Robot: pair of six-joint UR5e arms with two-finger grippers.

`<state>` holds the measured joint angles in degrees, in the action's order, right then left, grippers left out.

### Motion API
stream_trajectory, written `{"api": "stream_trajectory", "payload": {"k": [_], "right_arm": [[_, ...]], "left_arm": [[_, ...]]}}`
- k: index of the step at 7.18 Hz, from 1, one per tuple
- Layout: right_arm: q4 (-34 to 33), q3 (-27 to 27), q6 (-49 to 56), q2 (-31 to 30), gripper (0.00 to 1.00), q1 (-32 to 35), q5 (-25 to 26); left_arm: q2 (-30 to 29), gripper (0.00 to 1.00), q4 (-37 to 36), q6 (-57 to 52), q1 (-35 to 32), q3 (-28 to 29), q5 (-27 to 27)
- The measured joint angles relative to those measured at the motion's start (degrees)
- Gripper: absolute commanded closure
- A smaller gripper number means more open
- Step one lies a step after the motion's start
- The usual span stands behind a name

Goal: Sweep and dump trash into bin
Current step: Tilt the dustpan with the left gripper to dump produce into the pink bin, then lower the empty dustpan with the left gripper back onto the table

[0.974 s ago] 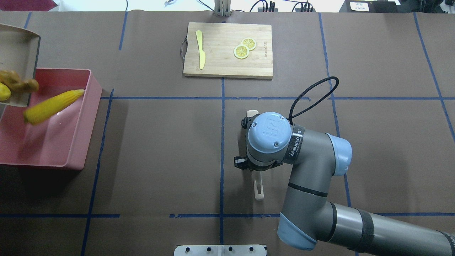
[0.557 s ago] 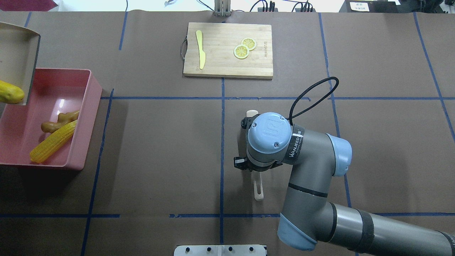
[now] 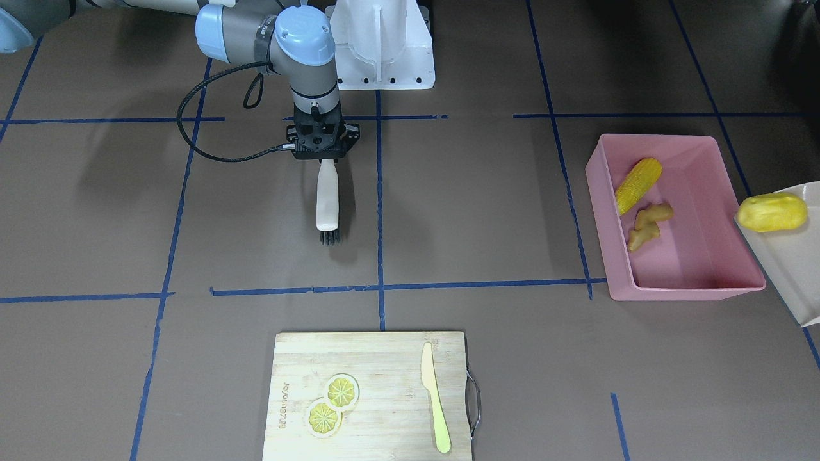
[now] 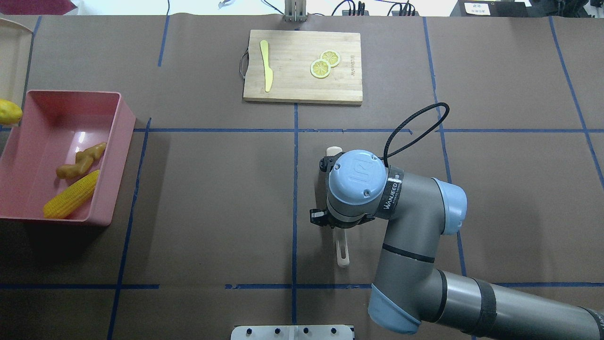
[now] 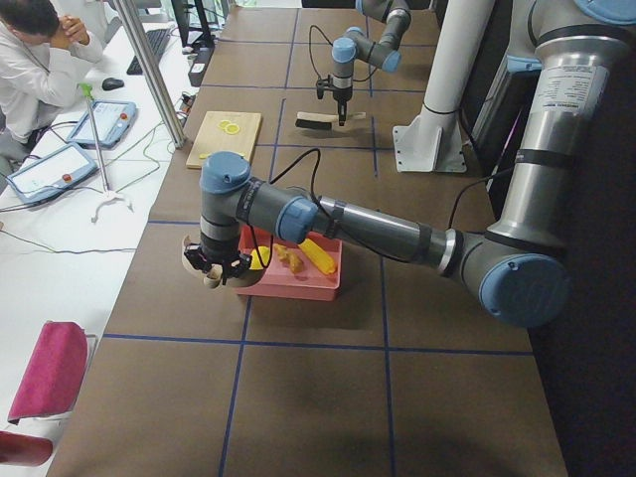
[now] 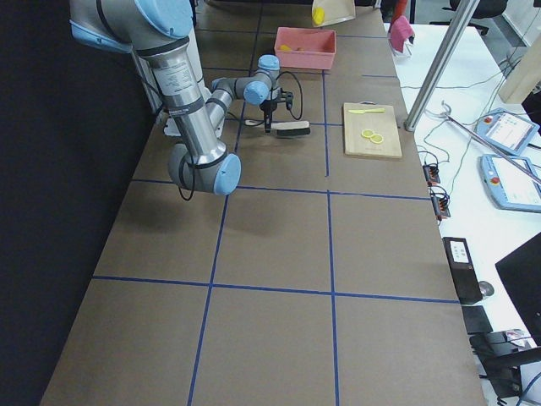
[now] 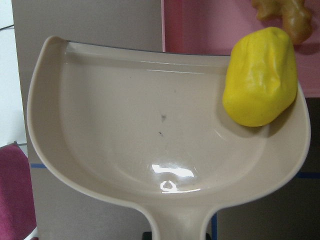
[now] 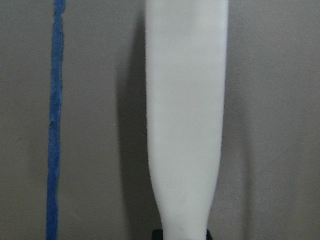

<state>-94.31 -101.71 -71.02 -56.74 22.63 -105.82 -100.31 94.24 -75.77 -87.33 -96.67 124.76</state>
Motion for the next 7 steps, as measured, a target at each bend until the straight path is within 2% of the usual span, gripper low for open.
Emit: {"api": "stream_trajectory", "payload": {"k": [2, 5, 7], "right_arm": [[0.06, -0.05, 0.00, 0.04, 1.00, -0.04, 0.00], [0.09, -0.01, 0.00, 0.05, 1.00, -0.04, 0.00], [0.09, -0.05, -0.02, 0.08, 1.00, -0.05, 0.00]], "left_arm": [[0.05, 1.00, -1.07, -0.37, 0.27, -1.38, -2.75], [0.28, 1.00, -1.39, 1.04, 0.31, -1.54, -2.87], [0.71, 1.00, -1.00, 9.12, 0.32, -1.61, -1.58]]}}
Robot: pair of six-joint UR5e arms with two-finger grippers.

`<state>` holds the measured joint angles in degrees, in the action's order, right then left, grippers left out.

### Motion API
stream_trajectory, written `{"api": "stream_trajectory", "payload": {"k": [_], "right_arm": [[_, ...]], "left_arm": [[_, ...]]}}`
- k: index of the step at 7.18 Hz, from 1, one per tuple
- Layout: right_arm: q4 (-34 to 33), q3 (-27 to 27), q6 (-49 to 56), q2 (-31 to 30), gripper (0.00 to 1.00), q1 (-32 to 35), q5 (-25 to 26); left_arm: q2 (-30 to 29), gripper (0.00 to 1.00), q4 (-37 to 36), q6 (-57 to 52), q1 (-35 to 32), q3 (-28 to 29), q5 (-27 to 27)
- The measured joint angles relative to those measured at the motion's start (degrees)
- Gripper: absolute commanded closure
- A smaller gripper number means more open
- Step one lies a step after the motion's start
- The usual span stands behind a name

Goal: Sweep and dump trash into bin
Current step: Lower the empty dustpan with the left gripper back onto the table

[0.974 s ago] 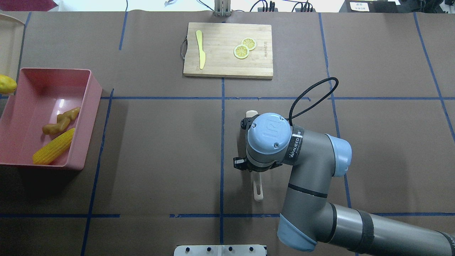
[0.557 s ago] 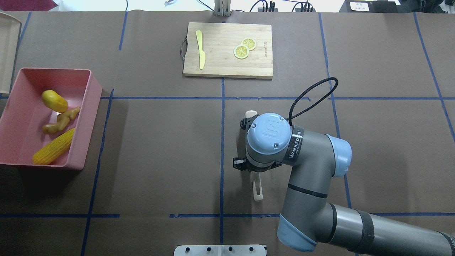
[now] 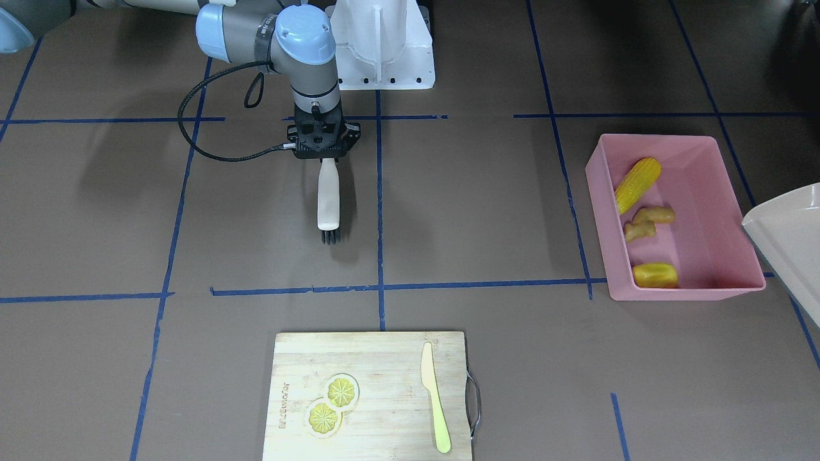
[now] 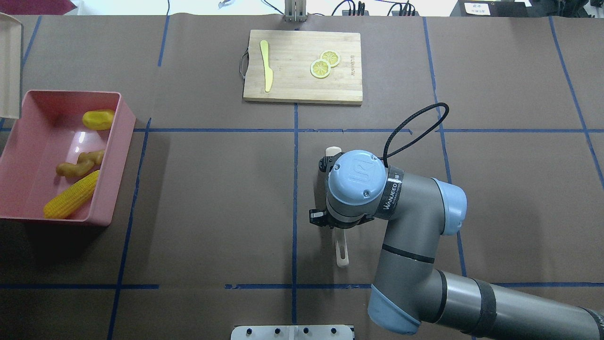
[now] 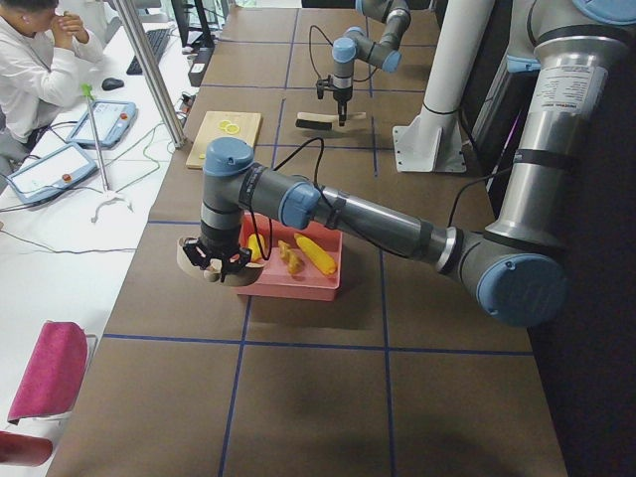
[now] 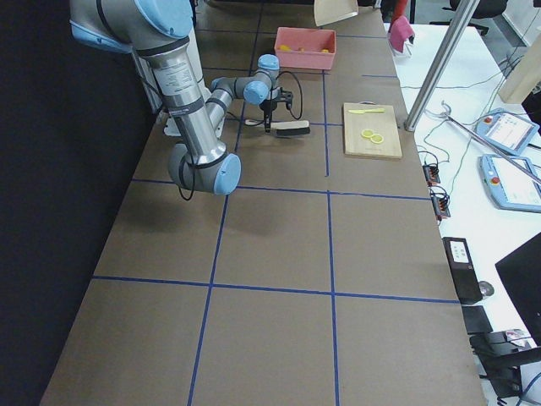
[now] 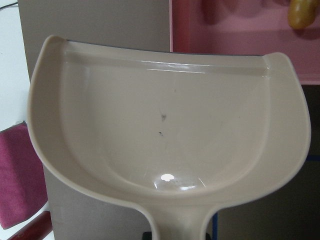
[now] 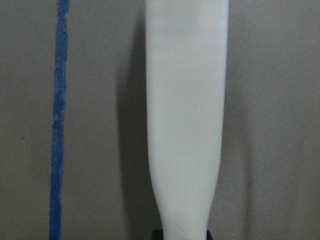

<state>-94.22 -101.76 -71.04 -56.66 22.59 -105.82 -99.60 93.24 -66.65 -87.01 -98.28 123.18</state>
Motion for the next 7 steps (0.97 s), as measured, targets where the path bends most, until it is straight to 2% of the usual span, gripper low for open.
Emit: {"api": "stream_trajectory", "payload": {"k": [3, 7], "right_arm": [[0.00, -0.04, -0.08, 0.06, 1.00, 0.00, 0.00], [0.08, -0.16, -0.23, 0.09, 1.00, 0.00, 0.00]], "left_arm": [[1.20, 1.00, 4.38, 17.64, -0.20, -0.69, 8.11], [1.66, 1.00, 18.42, 38.25, 0.50, -1.13, 20.80]]}}
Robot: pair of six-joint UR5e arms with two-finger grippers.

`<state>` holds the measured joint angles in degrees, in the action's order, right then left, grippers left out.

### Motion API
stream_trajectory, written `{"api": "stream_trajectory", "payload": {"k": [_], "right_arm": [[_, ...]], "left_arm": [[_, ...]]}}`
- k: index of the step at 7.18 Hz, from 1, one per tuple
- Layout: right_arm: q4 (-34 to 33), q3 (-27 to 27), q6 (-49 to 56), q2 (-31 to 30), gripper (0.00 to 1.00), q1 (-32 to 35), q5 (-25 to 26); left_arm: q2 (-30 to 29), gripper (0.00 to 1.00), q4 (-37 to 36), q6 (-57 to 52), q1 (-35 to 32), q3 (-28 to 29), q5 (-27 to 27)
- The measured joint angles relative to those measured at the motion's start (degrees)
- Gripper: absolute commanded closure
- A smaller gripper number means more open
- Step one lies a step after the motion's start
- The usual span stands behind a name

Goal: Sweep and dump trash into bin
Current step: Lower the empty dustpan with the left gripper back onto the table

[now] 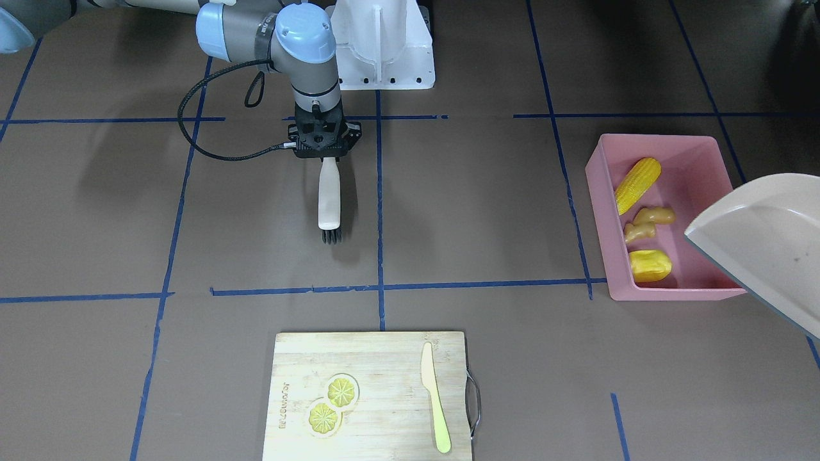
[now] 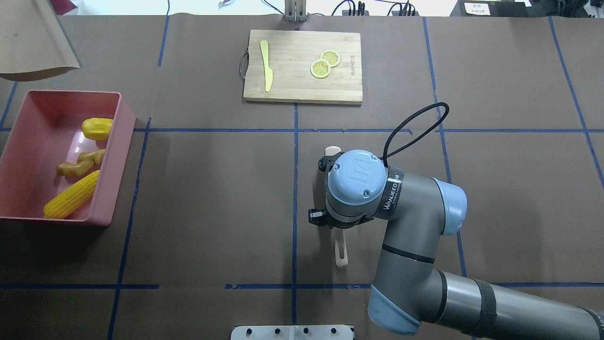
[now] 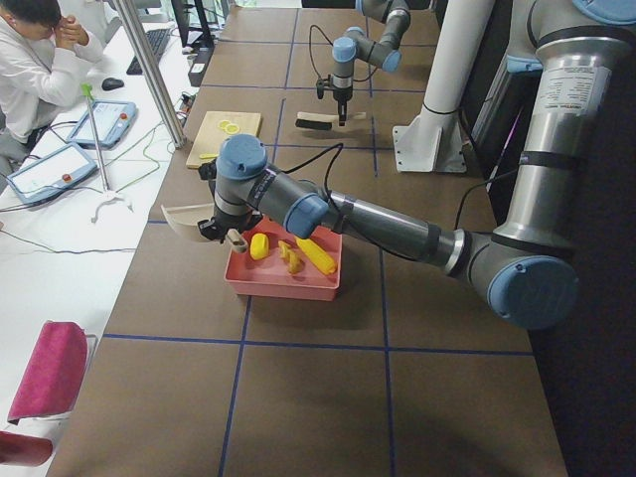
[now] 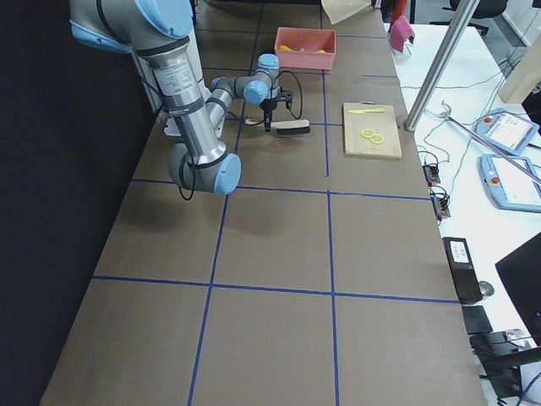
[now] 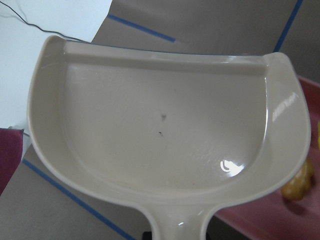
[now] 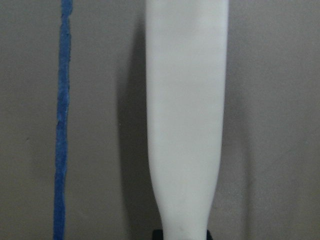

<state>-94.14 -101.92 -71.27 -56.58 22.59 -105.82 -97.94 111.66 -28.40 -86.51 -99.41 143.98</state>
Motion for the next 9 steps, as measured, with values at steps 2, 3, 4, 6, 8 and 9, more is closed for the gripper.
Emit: {"api": "stream_trajectory", "payload": {"k": [2, 3, 4, 6, 8, 9], "right_arm": [[0.01, -0.14, -0.01, 0.05, 1.00, 0.00, 0.00], [0.01, -0.17, -0.03, 0.08, 1.00, 0.00, 0.00], [0.01, -0.20, -0.09, 0.12, 1.00, 0.00, 0.00], [0.03, -0.20, -0.37, 0.13, 1.00, 0.00, 0.00], [0.07, -0.21, -0.59, 0.07, 1.00, 0.02, 0.02], [0.06, -0.21, -0.67, 0.06, 1.00, 0.05, 0.05]], "left_arm": [[-0.11, 1.00, 6.58, 5.20, 4.04, -0.12, 4.95], [-0.13, 1.00, 9.77, 6.58, 7.71, -0.13, 5.53], [-0.20, 1.00, 12.23, 7.30, 11.82, -0.12, 5.52], [-0.71, 0.99, 13.93, 7.57, 20.52, -0.05, 4.63], [-2.58, 0.98, 14.37, 7.57, 30.26, 0.18, -1.34], [-3.95, 0.97, 14.42, 7.86, 34.39, 0.59, -4.42]]}}
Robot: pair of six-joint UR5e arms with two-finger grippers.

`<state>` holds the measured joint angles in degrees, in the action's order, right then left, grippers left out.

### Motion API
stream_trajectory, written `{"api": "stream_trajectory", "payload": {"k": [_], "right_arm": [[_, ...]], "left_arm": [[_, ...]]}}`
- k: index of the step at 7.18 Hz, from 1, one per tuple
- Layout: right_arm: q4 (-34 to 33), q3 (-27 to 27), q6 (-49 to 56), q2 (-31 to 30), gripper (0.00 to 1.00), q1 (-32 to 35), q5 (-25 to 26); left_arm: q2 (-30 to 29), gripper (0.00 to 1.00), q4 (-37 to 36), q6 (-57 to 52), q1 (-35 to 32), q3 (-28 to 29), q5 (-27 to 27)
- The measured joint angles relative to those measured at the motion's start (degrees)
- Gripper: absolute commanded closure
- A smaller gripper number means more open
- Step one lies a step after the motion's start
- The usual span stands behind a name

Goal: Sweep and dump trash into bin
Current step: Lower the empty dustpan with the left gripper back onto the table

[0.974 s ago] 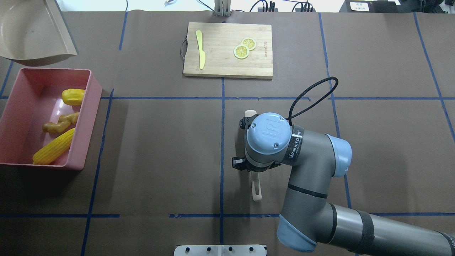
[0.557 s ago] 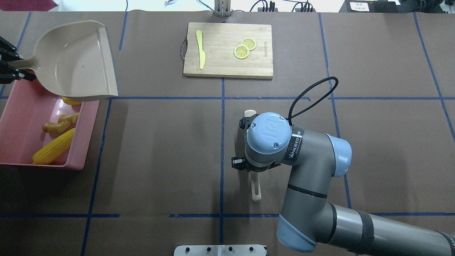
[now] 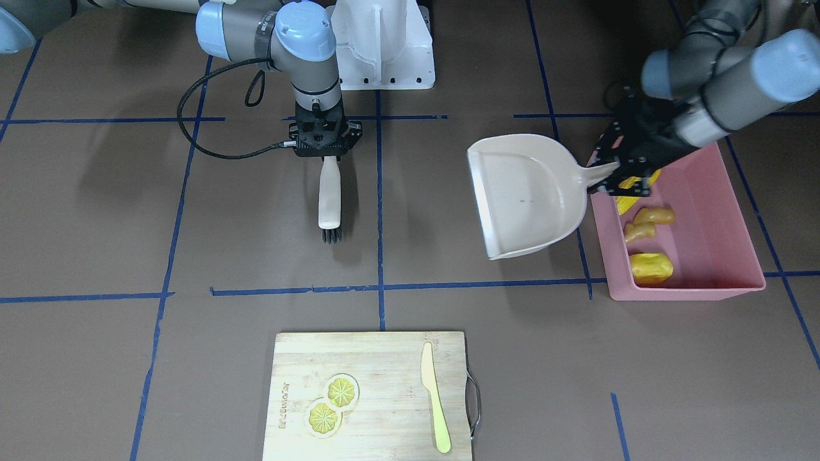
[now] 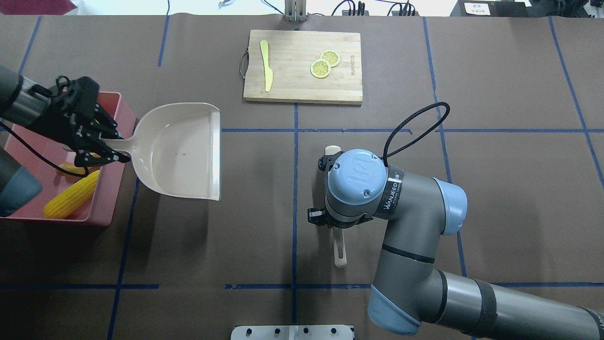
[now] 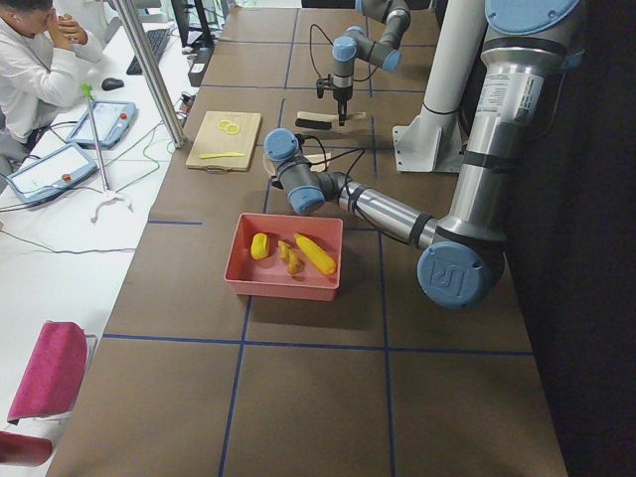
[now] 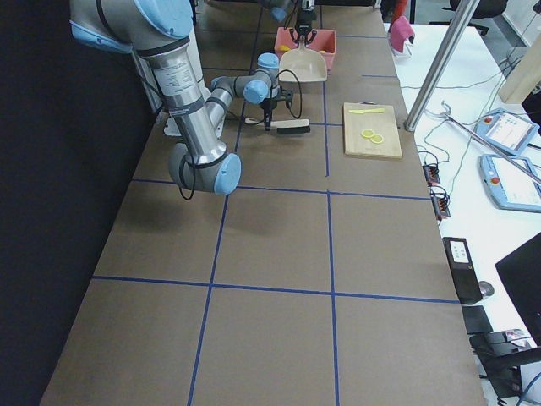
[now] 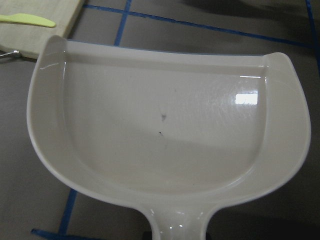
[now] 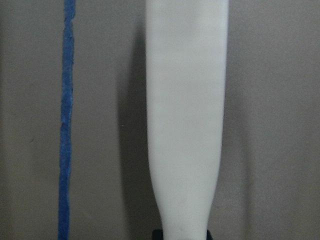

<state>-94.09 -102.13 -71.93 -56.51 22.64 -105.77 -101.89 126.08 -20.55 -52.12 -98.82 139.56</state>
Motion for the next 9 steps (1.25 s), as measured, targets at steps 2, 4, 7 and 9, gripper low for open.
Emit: {"api": "stream_trajectory", "payload": {"k": [2, 4, 7, 9], "right_arm": [[0.03, 0.00, -0.10, 0.01, 1.00, 0.03, 0.03], [0.04, 0.00, -0.13, 0.02, 1.00, 0.04, -0.02], [0.04, 0.07, -0.14, -0.06, 1.00, 0.04, -0.05], [0.04, 0.06, -0.14, -0.09, 1.00, 0.04, -0.06]], "left_arm": [[-3.13, 0.92, 0.02, 1.96, 7.40, 0.56, -6.68], [-5.82, 0.86, -0.02, 3.35, 11.77, 1.92, -11.13], [-8.61, 0.65, -0.02, 5.58, 14.02, 4.01, -12.20], [-9.28, 0.00, -0.09, 6.11, 14.59, 4.33, -13.08]]}}
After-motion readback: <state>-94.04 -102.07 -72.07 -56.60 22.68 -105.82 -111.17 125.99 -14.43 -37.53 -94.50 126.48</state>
